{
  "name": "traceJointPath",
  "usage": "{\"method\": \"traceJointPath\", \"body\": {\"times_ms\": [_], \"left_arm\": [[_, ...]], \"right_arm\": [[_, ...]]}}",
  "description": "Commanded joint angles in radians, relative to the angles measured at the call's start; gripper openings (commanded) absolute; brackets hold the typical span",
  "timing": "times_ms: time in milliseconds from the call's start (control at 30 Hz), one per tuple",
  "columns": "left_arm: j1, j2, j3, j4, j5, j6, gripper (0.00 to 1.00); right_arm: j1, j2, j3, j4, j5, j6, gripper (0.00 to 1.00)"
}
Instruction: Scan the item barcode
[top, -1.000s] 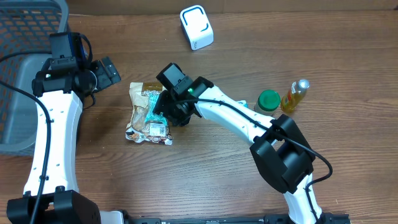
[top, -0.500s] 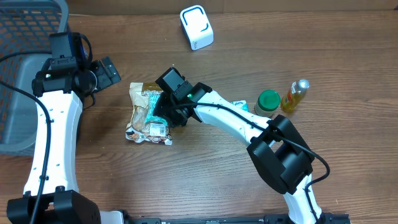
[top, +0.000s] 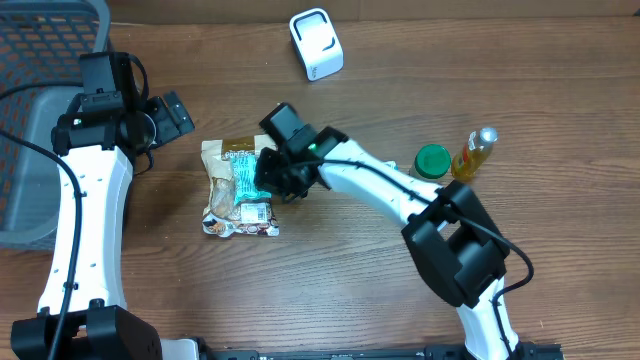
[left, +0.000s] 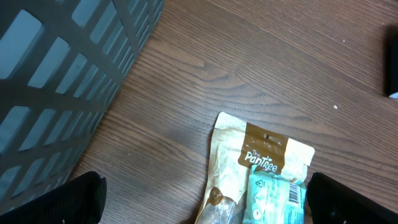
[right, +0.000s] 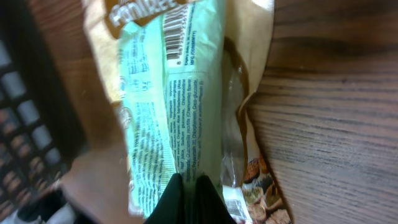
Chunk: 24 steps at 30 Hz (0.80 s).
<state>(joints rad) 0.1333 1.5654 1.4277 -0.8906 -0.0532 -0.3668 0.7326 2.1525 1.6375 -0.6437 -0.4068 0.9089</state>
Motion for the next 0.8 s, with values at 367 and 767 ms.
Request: {"method": "traceJointPath", "body": {"times_ms": [367, 767], "left_arm": [[0.008, 0.005, 0.008, 0.005, -0.006, 0.004, 0.99], [0.008, 0.005, 0.008, 0.005, -0.006, 0.004, 0.99]], "right_arm": [[-0.246, -0.019, -0.008, -0.341, -0.111, -0.475, 0.04], [-0.262, -0.019, 0.069, -0.515, 0.171, -0.491, 0.3]]}}
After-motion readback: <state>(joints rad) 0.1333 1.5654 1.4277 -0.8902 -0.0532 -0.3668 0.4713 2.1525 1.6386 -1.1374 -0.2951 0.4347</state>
